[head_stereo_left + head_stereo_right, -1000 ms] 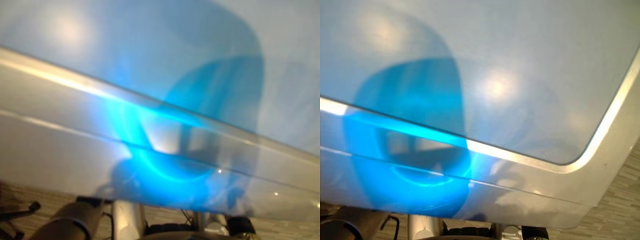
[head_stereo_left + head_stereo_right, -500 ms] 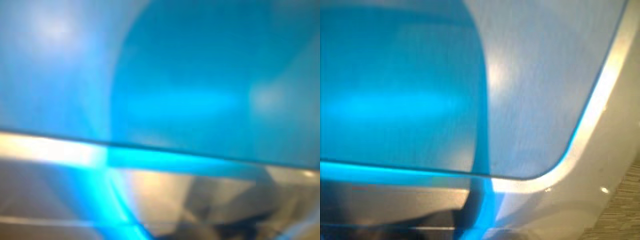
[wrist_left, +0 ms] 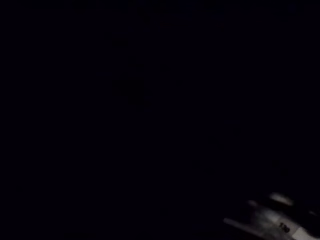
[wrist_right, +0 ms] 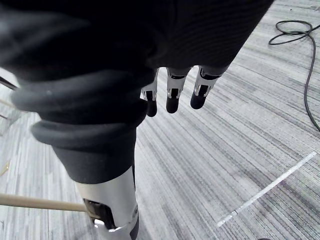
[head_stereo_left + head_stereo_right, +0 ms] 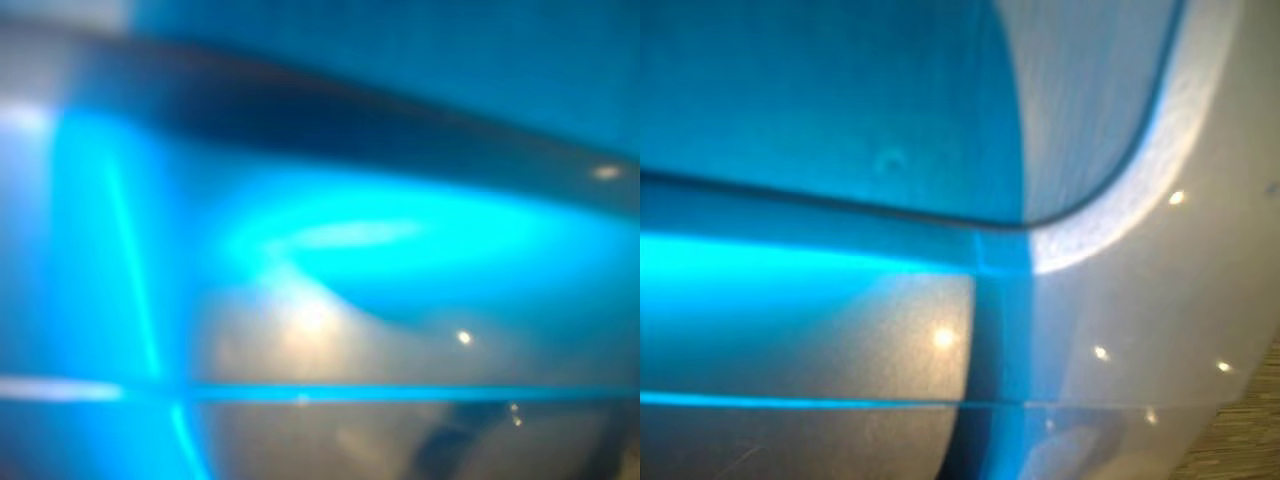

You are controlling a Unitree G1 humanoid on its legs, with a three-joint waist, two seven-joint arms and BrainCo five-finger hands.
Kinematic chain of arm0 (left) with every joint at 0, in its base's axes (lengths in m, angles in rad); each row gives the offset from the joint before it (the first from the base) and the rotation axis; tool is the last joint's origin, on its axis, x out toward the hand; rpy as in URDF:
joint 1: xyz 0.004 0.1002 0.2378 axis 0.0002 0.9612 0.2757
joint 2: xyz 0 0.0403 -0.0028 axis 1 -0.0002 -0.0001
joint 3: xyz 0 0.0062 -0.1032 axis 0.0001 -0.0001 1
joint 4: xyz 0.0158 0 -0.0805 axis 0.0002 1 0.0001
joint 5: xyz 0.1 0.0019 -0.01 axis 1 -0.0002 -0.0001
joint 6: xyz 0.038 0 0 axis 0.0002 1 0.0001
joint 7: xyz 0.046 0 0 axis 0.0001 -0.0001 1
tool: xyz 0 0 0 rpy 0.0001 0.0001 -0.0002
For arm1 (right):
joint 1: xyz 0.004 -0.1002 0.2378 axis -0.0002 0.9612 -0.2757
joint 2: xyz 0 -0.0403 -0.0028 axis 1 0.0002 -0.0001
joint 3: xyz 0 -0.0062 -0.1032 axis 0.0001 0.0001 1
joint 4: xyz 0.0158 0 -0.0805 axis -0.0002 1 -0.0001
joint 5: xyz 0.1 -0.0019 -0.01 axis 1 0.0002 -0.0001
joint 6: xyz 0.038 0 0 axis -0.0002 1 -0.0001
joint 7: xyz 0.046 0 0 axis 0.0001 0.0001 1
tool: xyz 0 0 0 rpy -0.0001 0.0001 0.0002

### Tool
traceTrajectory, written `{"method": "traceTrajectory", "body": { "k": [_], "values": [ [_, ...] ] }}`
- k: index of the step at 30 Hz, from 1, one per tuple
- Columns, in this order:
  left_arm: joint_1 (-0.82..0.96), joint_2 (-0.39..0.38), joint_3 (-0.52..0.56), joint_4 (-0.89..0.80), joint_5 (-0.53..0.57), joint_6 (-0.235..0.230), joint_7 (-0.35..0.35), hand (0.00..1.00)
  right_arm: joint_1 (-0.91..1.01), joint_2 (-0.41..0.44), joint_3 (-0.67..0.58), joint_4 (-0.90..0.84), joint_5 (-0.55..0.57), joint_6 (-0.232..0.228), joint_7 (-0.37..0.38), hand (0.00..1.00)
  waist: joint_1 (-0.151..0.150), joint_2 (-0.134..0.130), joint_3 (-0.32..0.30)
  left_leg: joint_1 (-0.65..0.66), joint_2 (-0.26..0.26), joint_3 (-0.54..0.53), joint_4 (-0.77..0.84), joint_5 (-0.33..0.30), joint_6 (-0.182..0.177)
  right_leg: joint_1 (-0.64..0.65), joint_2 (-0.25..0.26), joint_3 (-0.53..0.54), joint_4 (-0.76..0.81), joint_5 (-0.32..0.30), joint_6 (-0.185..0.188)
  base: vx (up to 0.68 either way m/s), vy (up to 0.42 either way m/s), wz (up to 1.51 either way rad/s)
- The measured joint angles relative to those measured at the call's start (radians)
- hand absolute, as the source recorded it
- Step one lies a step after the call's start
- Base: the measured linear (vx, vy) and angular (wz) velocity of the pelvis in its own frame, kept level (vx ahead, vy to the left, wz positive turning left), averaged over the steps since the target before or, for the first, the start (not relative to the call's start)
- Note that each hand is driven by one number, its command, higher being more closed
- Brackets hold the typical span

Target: Pick up the laundry basket with both hands and put the clothes into the washing machine.

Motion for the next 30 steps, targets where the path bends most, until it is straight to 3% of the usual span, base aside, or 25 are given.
{"method": "traceTrajectory", "body": {
  "k": [9, 12, 17, 18, 22, 24, 26, 28, 30],
  "values": [
    [0.026, -0.041, 0.150, 0.002, 0.129, 0.035, -0.025, 0.00, 0.002, -0.003, 0.043, 0.008, 0.030, -0.006, 0.001, 0.00, -0.003, 0.000, 0.000, -0.006, 0.014, -0.007, 0.011, -0.001, 0.002, 0.002, 0.008, -0.007, -0.002, 0.008, 0.001, -0.03, 0.039, -0.04],
    [0.039, -0.076, 0.212, 0.028, 0.152, 0.054, -0.077, 0.00, 0.002, -0.002, 0.051, 0.000, 0.030, -0.006, 0.001, 0.00, -0.002, 0.001, 0.000, 0.000, 0.014, -0.010, 0.011, 0.000, 0.003, 0.009, 0.008, -0.010, 0.001, 0.008, 0.000, -0.01, 0.022, 0.02],
    [0.161, -0.204, 0.365, 0.112, 0.173, 0.101, -0.160, 0.00, 0.001, 0.006, 0.055, -0.001, 0.031, 0.010, 0.014, 0.00, -0.001, 0.008, -0.003, 0.045, 0.014, -0.008, -0.003, -0.001, 0.003, 0.051, 0.007, -0.010, -0.004, 0.007, -0.002, -0.02, 0.031, 0.04],
    [0.218, -0.264, 0.408, 0.139, 0.140, 0.118, -0.186, 0.00, 0.001, 0.007, 0.055, 0.001, 0.038, 0.023, 0.017, 0.00, 0.000, 0.009, -0.003, 0.067, 0.014, -0.008, -0.013, -0.001, 0.003, 0.070, 0.007, -0.011, -0.010, 0.006, -0.004, -0.03, 0.012, 0.03],
    [0.356, -0.371, 0.454, 0.152, 0.084, 0.112, -0.214, 0.00, -0.015, 0.011, 0.037, 0.029, 0.039, 0.045, 0.016, 0.00, -0.002, 0.011, -0.003, 0.135, 0.014, 0.005, -0.043, -0.001, 0.002, 0.124, 0.007, -0.005, -0.025, 0.000, -0.020, -0.01, 0.003, 0.00],
    [0.421, -0.413, 0.480, 0.148, 0.056, 0.106, -0.216, 0.00, -0.018, 0.009, 0.033, 0.039, 0.039, 0.052, 0.015, 0.00, -0.003, 0.023, -0.009, 0.178, 0.015, 0.008, -0.062, 0.001, -0.001, 0.164, 0.008, -0.006, -0.038, -0.004, -0.026, 0.00, -0.019, 0.05],
    [0.522, -0.479, 0.526, 0.149, 0.005, 0.107, -0.224, 0.00, -0.020, 0.008, -0.002, 0.040, 0.038, 0.063, 0.014, 0.00, -0.001, 0.063, -0.033, 0.237, 0.013, 0.016, -0.098, 0.006, -0.009, 0.216, 0.007, -0.003, -0.063, -0.004, -0.029, 0.02, -0.021, 0.06],
    [0.620, -0.518, 0.549, 0.149, -0.030, 0.107, -0.239, 0.00, -0.020, 0.003, -0.006, 0.041, 0.035, 0.082, 0.014, 0.00, -0.002, 0.085, -0.046, 0.293, 0.010, 0.027, -0.127, 0.009, -0.015, 0.263, 0.007, 0.001, -0.081, -0.006, -0.032, 0.05, -0.025, 0.02],
    [0.713, -0.547, 0.554, 0.150, -0.085, 0.098, -0.257, 0.00, -0.020, 0.004, -0.013, 0.043, 0.028, 0.093, 0.013, 0.00, 0.001, 0.091, -0.050, 0.367, -0.003, 0.040, -0.168, 0.013, -0.022, 0.324, 0.005, 0.010, -0.106, -0.008, -0.035, 0.06, -0.031, 0.02]
  ]
}}
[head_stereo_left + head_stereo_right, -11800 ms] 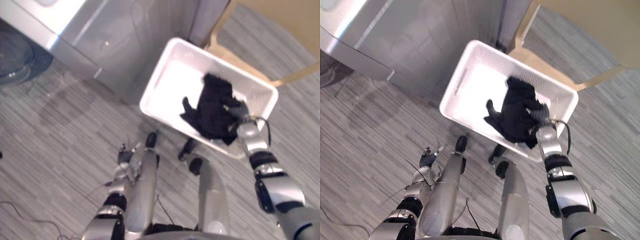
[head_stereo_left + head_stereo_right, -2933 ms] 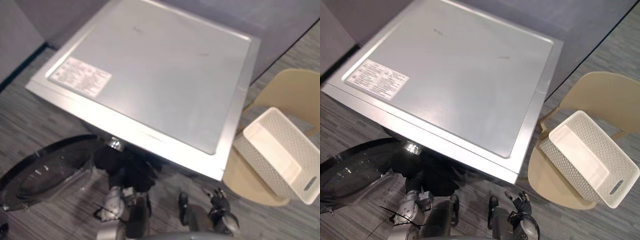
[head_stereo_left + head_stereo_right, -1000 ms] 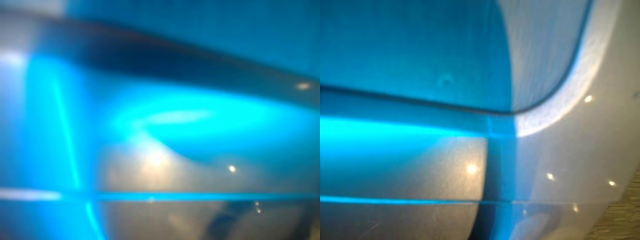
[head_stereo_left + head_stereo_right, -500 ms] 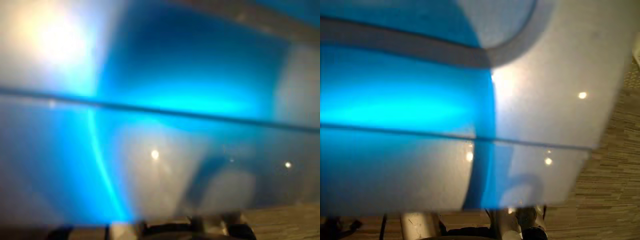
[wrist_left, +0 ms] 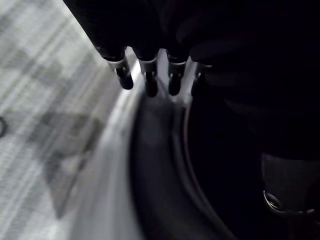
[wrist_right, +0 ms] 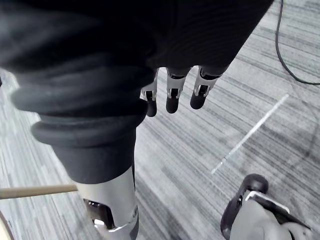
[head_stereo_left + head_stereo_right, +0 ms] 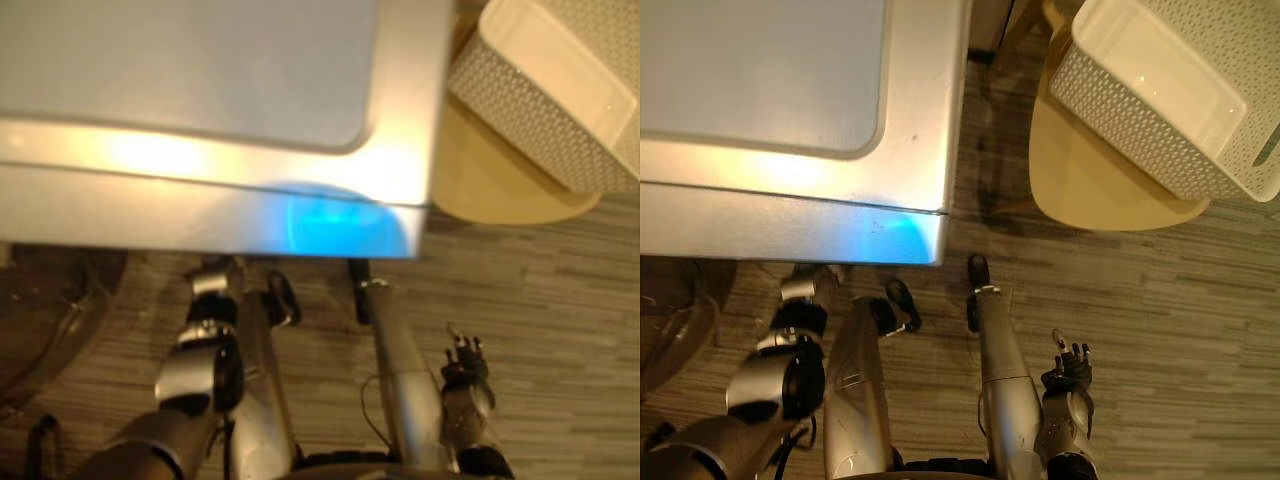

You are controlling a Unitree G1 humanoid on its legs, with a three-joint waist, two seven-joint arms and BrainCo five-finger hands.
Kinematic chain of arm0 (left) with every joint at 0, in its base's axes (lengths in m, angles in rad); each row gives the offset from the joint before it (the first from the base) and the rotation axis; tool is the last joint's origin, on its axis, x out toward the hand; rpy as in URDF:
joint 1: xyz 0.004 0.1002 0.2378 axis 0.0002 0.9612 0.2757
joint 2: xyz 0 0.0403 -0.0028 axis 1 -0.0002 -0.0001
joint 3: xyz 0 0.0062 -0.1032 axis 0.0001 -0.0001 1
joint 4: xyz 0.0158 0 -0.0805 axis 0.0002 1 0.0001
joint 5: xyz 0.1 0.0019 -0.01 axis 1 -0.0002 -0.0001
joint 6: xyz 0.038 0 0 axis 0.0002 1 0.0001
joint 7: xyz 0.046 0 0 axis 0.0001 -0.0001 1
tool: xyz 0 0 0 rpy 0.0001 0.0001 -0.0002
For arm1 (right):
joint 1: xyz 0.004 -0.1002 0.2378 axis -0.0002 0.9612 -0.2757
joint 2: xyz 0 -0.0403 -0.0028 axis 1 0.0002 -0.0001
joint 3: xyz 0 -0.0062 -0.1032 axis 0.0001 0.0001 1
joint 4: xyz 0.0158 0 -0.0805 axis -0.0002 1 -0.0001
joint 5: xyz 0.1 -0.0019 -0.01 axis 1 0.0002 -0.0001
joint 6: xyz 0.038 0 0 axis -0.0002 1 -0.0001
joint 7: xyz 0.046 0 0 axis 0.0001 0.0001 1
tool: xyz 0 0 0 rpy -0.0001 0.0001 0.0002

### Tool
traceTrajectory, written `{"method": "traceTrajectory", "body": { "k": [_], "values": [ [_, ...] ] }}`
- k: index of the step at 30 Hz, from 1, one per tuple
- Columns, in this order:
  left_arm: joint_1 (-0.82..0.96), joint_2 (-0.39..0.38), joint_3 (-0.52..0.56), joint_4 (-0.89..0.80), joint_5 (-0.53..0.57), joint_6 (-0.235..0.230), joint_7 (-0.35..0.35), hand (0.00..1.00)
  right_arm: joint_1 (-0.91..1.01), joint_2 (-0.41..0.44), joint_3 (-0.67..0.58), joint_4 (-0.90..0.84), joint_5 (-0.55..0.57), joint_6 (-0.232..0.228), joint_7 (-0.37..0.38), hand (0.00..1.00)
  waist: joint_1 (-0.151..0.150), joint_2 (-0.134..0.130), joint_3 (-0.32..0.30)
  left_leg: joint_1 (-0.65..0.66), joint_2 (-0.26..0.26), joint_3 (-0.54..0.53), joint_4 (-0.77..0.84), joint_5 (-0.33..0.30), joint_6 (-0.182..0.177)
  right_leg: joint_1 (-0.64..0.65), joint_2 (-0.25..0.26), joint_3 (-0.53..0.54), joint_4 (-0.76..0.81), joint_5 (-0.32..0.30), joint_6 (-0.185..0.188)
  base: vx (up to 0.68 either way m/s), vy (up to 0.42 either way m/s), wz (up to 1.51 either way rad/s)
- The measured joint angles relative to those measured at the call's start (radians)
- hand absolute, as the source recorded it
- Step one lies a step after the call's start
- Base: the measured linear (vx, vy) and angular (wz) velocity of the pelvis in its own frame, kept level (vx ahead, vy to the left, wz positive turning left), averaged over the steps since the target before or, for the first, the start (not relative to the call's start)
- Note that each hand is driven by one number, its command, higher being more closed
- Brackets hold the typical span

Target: Pick up the laundry basket with both hands and put the clothes into the washing machine.

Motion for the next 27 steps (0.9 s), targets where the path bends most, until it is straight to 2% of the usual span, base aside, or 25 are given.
{"method": "traceTrajectory", "body": {
  "k": [2, 4, 8, 13, 16, 20, 23, 27],
  "values": [
    [0.130, -0.031, 0.001, 0.000, -0.069, -0.011, -0.036, 0.00, 0.001, 0.000, -0.015, 0.012, -0.013, 0.016, 0.002, 0.00, -0.001, 0.005, -0.025, 0.091, -0.003, 0.019, -0.057, 0.007, -0.011, 0.078, 0.000, 0.013, -0.041, 0.000, 0.000, 0.08, -0.067, -0.02],
    [0.199, -0.051, 0.001, 0.000, -0.092, -0.024, -0.053, 0.00, 0.002, -0.003, -0.022, 0.038, -0.032, 0.024, 0.003, 0.00, 0.000, 0.009, -0.048, 0.140, -0.006, 0.026, -0.090, 0.010, -0.017, 0.125, -0.001, 0.015, -0.070, 0.000, -0.001, 0.08, -0.046, 0.01],
    [0.354, -0.102, -0.002, 0.001, -0.091, -0.049, -0.092, 0.00, 0.021, -0.002, -0.032, 0.077, -0.073, 0.045, 0.010, 0.00, 0.001, 0.015, -0.109, 0.282, -0.032, 0.041, -0.197, 0.026, -0.033, 0.261, -0.016, 0.016, -0.158, 0.003, -0.005, 0.12, -0.020, 0.09],
    [0.496, -0.128, -0.082, -0.004, -0.073, -0.090, -0.118, 0.00, 0.056, 0.000, -0.042, 0.117, -0.117, 0.063, 0.032, 0.00, 0.007, 0.021, -0.178, 0.425, -0.071, 0.059, -0.330, 0.060, -0.035, 0.393, -0.041, 0.017, -0.253, 0.009, -0.008, 0.17, -0.002, 0.10],
    [0.566, -0.157, -0.108, 0.000, -0.021, -0.109, -0.151, 0.00, 0.066, -0.001, -0.076, 0.159, -0.145, 0.075, 0.052, 0.00, 0.012, 0.029, -0.202, 0.519, -0.096, 0.066, -0.413, 0.081, -0.039, 0.481, -0.058, 0.011, -0.311, 0.009, -0.007, 0.17, -0.001, 0.13],
    [0.641, -0.187, -0.103, 0.079, 0.104, -0.108, -0.162, 0.00, 0.101, -0.003, -0.134, 0.234, -0.201, 0.089, 0.059, 0.00, 0.016, 0.033, -0.302, 0.630, -0.125, 0.065, -0.530, 0.114, -0.049, 0.591, -0.076, -0.008, -0.402, 0.017, -0.003, 0.16, 0.007, 0.16],
    [0.663, -0.192, -0.086, 0.123, 0.152, -0.107, -0.156, 0.00, 0.107, -0.003, -0.195, 0.299, -0.240, 0.108, 0.073, 0.00, 0.022, 0.035, -0.354, 0.709, -0.149, 0.064, -0.633, 0.154, -0.055, 0.667, -0.090, -0.018, -0.478, 0.038, 0.003, 0.13, 0.008, 0.14],
    [0.669, -0.189, -0.083, 0.165, 0.205, -0.105, -0.157, 0.00, 0.104, -0.007, -0.286, 0.377, -0.305, 0.131, 0.076, 0.00, 0.024, 0.039, -0.383, 0.802, -0.177, 0.062, -0.758, 0.211, -0.058, 0.757, -0.098, -0.022, -0.586, 0.082, 0.003, 0.03, 0.010, 0.07]
  ]
}}
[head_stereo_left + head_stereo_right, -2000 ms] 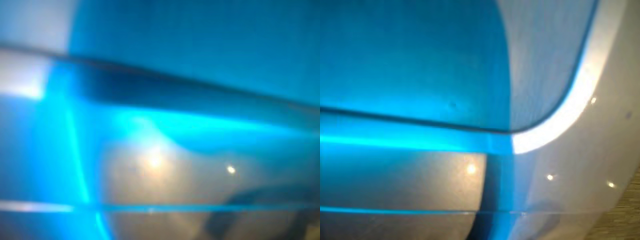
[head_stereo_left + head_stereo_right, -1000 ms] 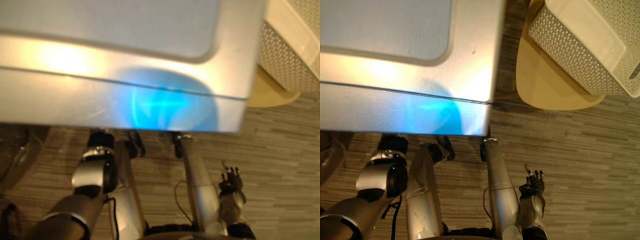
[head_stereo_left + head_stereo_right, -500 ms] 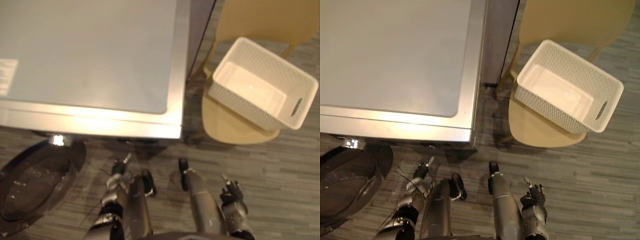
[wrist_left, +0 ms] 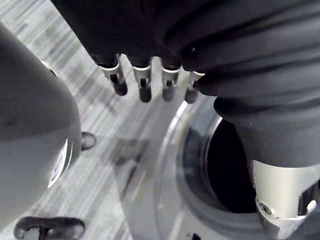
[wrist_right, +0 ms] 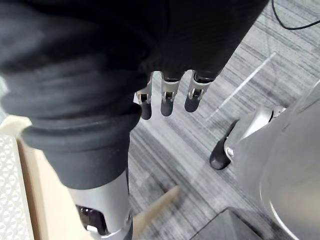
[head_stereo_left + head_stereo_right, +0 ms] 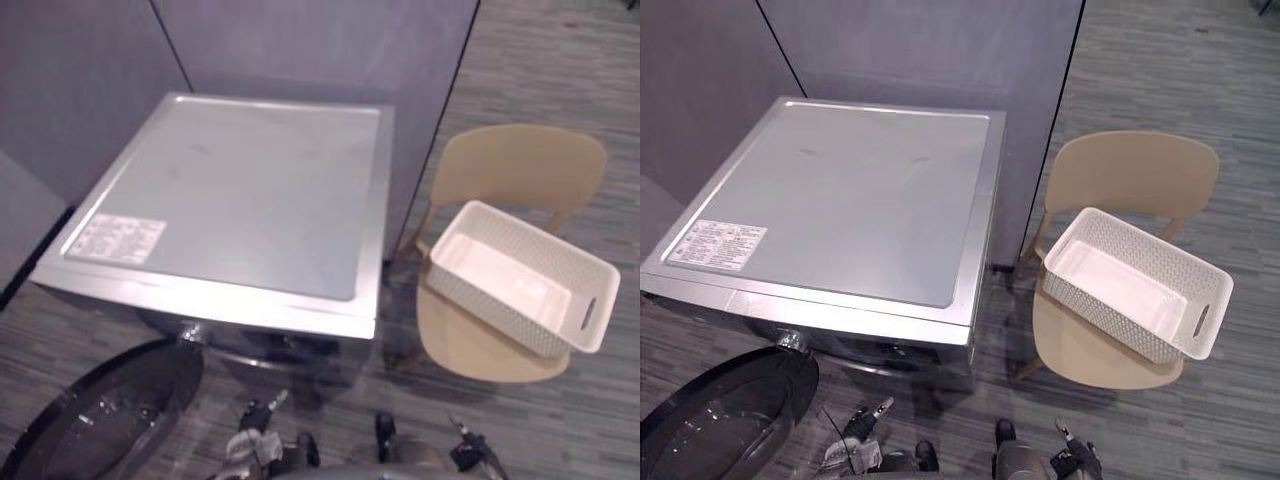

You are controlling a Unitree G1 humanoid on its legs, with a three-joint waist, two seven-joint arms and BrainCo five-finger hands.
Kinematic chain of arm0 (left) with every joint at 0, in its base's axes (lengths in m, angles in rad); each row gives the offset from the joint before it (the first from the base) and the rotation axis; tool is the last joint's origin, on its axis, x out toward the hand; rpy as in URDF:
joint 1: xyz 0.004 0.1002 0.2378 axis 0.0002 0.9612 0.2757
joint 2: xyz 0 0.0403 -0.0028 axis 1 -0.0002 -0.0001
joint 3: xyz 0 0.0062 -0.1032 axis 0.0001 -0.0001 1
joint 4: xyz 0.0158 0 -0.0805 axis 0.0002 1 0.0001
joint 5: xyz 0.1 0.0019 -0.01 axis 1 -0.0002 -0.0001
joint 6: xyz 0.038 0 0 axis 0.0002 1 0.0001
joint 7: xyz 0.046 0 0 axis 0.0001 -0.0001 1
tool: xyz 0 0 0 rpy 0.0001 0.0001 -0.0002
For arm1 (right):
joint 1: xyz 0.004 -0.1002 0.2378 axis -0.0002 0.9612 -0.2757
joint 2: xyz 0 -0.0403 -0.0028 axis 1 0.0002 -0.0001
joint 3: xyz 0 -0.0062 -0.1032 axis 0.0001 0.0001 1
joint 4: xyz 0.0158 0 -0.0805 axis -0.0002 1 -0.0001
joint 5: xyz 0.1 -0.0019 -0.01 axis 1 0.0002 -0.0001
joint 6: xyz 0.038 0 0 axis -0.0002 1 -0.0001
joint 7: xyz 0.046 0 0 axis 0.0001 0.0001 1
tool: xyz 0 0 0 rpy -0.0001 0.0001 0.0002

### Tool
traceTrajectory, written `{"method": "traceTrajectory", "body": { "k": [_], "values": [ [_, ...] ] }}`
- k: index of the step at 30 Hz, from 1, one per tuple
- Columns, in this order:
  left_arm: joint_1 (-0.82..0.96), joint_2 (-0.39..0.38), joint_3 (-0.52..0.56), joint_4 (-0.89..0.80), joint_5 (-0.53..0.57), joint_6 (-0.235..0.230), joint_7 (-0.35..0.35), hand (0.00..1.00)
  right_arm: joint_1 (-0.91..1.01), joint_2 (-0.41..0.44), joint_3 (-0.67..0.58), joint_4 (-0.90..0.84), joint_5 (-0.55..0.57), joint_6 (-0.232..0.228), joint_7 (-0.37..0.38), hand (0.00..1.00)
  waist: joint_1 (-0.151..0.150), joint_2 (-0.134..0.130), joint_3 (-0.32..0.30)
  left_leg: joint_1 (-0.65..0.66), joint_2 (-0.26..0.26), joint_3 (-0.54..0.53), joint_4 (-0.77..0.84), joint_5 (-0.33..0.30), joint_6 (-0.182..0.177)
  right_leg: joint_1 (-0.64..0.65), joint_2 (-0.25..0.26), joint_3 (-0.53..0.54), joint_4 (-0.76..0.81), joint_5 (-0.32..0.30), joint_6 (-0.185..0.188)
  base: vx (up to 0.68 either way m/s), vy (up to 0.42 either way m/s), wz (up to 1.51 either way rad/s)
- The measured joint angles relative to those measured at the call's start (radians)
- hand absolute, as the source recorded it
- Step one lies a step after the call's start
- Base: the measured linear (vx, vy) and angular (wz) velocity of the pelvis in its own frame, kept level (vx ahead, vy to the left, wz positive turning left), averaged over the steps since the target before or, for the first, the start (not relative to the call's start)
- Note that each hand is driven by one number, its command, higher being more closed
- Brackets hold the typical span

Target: Pick up the laundry basket with both hands and put the clothes into the washing machine.

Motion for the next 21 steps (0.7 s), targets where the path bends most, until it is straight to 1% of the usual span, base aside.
{"method": "traceTrajectory", "body": {
  "k": [2, 4, 6, 12, 13, 15, 16, 21],
  "values": [
    [0.003, 0.001, -0.004, 0.000, 0.006, 0.000, -0.002, 0.00, 0.000, -0.010, -0.047, 0.052, -0.013, 0.004, 0.005, 0.00, 0.000, -0.003, -0.012, 0.025, -0.014, -0.011, -0.043, 0.023, -0.001, 0.035, -0.002, -0.009, -0.052, 0.024, -0.002, -0.01, 0.004, 0.13],
    [0.002, 0.003, -0.006, 0.011, 0.006, -0.001, -0.006, 0.00, 0.000, -0.015, -0.061, 0.083, -0.022, 0.009, 0.016, 0.00, 0.000, -0.006, -0.020, 0.035, -0.020, -0.020, -0.065, 0.039, -0.001, 0.056, -0.001, -0.014, -0.087, 0.043, -0.002, -0.03, 0.001, 0.14],
    [-0.001, 0.020, -0.025, 0.038, 0.005, -0.001, -0.021, 0.00, -0.005, -0.023, -0.060, 0.113, -0.035, 0.019, 0.018, 0.00, -0.001, -0.013, -0.028, 0.040, -0.025, -0.030, -0.084, 0.054, 0.000, 0.079, 0.003, -0.010, -0.138, 0.071, -0.004, -0.05, -0.017, 0.11],
    [0.014, 0.076, -0.051, 0.073, 0.005, -0.001, -0.021, 0.00, -0.033, -0.038, -0.046, 0.166, -0.047, 0.020, 0.018, 0.00, 0.000, -0.030, -0.043, 0.053, -0.035, -0.031, -0.096, 0.059, 0.001, 0.120, 0.001, 0.013, -0.236, 0.128, -0.007, -0.05, 0.008, -0.07],
    [0.015, 0.087, -0.052, 0.079, 0.005, 0.000, -0.021, 0.00, -0.035, -0.036, -0.044, 0.169, -0.047, 0.020, 0.018, 0.00, 0.000, -0.036, -0.043, 0.058, -0.038, -0.031, -0.096, 0.055, -0.006, 0.132, -0.001, 0.016, -0.255, 0.140, -0.005, -0.03, 0.018, -0.08],
    [0.023, 0.095, -0.052, 0.080, 0.005, 0.000, -0.021, 0.00, -0.034, -0.035, -0.036, 0.170, -0.048, 0.020, 0.019, 0.00, 0.000, -0.043, -0.045, 0.061, -0.042, -0.033, -0.098, 0.054, -0.008, 0.140, -0.003, 0.021, -0.271, 0.148, -0.004, -0.03, 0.014, -0.05],
    [0.032, 0.124, -0.061, 0.117, 0.006, -0.001, -0.022, 0.00, -0.015, -0.044, -0.038, 0.209, -0.058, 0.022, 0.018, 0.00, -0.003, -0.075, -0.074, 0.120, -0.067, -0.084, -0.133, 0.057, 0.001, 0.178, -0.010, 0.032, -0.282, 0.152, 0.000, 0.00, 0.000, 0.00],
    [0.032, 0.124, -0.061, 0.118, 0.006, -0.001, -0.022, 0.00, -0.011, -0.044, -0.039, 0.209, -0.058, 0.022, 0.019, 0.00, -0.003, -0.075, -0.074, 0.124, -0.068, -0.087, -0.133, 0.057, 0.001, 0.183, -0.010, 0.026, -0.282, 0.152, 0.000, 0.00, 0.000, 0.03]
  ]
}}
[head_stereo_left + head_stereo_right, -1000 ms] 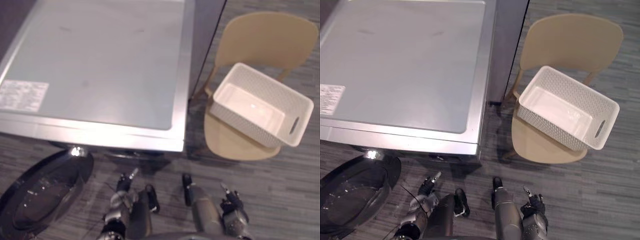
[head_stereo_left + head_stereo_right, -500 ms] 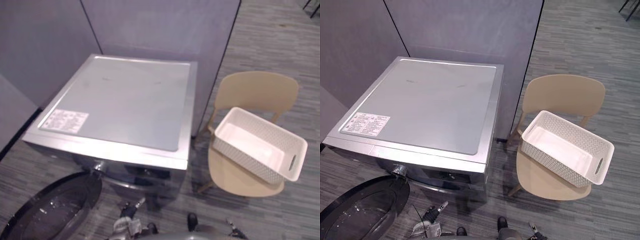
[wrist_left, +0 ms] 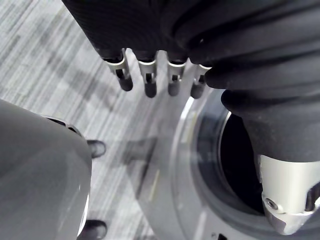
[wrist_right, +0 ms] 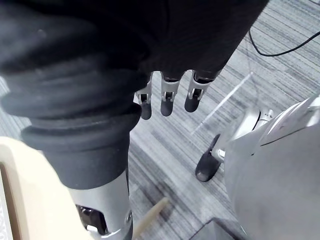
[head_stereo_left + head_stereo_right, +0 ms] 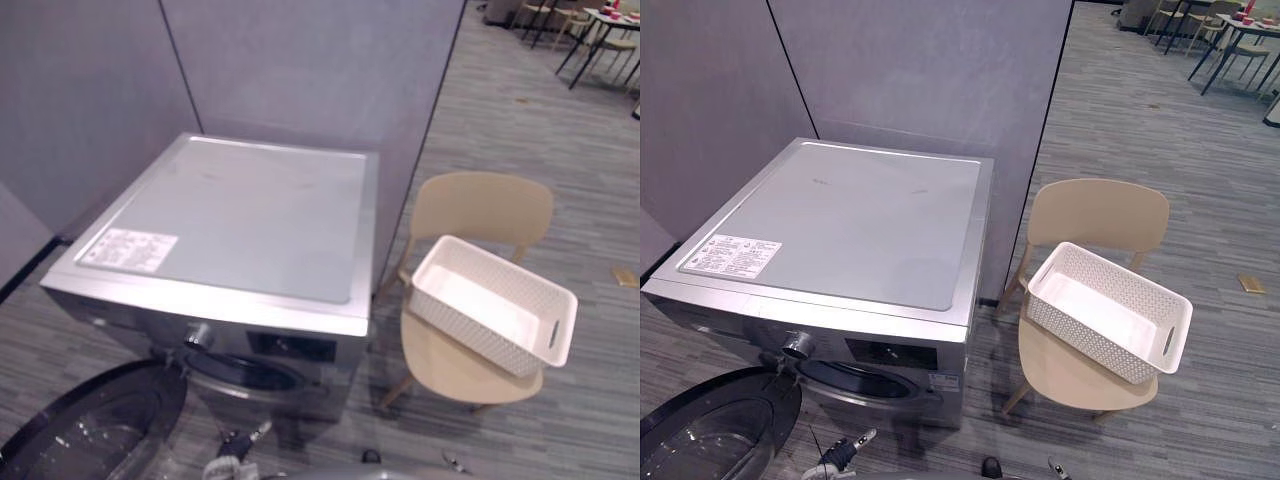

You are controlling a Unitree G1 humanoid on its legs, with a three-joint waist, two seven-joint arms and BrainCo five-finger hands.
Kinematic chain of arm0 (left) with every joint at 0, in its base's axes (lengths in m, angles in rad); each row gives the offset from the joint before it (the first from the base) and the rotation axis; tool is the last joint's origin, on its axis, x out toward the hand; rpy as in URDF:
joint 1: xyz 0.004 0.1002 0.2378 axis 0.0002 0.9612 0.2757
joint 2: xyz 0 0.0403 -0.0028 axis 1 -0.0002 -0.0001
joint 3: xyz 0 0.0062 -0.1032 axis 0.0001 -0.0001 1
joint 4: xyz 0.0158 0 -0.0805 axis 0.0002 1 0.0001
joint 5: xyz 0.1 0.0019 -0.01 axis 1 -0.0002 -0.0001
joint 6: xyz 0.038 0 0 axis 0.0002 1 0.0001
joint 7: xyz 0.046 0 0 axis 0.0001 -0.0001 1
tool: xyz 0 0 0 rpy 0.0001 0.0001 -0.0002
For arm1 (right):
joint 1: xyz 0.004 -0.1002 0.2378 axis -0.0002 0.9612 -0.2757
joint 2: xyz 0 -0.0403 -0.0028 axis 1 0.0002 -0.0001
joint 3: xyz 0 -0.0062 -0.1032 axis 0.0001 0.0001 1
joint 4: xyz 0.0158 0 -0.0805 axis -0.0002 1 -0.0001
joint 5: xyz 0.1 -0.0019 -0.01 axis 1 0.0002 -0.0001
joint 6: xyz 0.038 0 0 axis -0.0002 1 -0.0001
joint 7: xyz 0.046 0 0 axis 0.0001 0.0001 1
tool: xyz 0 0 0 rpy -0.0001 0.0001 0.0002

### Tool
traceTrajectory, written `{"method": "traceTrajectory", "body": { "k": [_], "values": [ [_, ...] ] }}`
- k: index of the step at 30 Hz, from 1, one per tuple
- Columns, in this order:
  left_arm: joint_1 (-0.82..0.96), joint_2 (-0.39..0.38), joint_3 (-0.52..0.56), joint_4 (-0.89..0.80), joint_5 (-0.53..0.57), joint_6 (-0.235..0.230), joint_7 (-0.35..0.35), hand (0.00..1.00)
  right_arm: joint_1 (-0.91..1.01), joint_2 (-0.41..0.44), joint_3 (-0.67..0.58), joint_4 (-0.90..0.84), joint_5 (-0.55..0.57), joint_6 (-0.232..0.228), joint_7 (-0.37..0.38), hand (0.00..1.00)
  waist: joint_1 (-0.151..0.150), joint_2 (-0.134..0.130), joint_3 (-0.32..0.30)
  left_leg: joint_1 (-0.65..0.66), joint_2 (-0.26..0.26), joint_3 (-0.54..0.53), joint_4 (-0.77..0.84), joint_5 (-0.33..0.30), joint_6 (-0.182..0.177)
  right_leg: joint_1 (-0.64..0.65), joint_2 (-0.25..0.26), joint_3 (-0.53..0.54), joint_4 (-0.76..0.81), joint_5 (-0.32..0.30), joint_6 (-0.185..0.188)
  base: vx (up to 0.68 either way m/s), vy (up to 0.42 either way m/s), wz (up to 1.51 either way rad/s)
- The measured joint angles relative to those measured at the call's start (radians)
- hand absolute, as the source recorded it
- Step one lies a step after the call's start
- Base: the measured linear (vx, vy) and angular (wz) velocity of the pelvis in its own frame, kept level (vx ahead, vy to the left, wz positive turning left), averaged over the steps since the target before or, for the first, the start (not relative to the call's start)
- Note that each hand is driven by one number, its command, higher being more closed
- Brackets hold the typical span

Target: Pick up the laundry basket with both hands and put the clothes into the washing machine.

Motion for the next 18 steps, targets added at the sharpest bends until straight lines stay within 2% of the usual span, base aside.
{"method": "traceTrajectory", "body": {
  "k": [4, 9, 18],
  "values": [
    [-0.001, 0.006, 0.005, 0.021, 0.000, -0.001, -0.002, 0.00, 0.023, -0.006, -0.033, 0.022, 0.001, 0.001, 0.005, 0.00, -0.004, -0.002, 0.002, 0.038, 0.001, -0.016, -0.001, 0.001, 0.001, 0.045, 0.000, -0.022, 0.000, -0.003, 0.002, -0.01, -0.007, 0.13],
    [0.003, 0.014, 0.020, 0.034, 0.000, 0.001, -0.003, 0.00, 0.060, -0.010, -0.153, 0.040, 0.017, 0.014, 0.023, 0.00, -0.014, 0.007, 0.013, 0.086, 0.013, -0.003, -0.003, -0.004, -0.007, 0.089, 0.002, -0.017, 0.000, -0.003, 0.002, -0.07, -0.014, -0.03],
    [0.000, 0.011, 0.043, 0.039, -0.001, 0.018, -0.019, 0.00, 0.108, -0.009, -0.207, 0.040, 0.004, 0.037, 0.028, 0.00, -0.027, 0.013, 0.018, 0.086, 0.035, 0.035, -0.034, -0.012, -0.013, 0.053, 0.021, -0.004, -0.001, -0.008, -0.007, -0.06, -0.021, -0.26]
  ]
}}
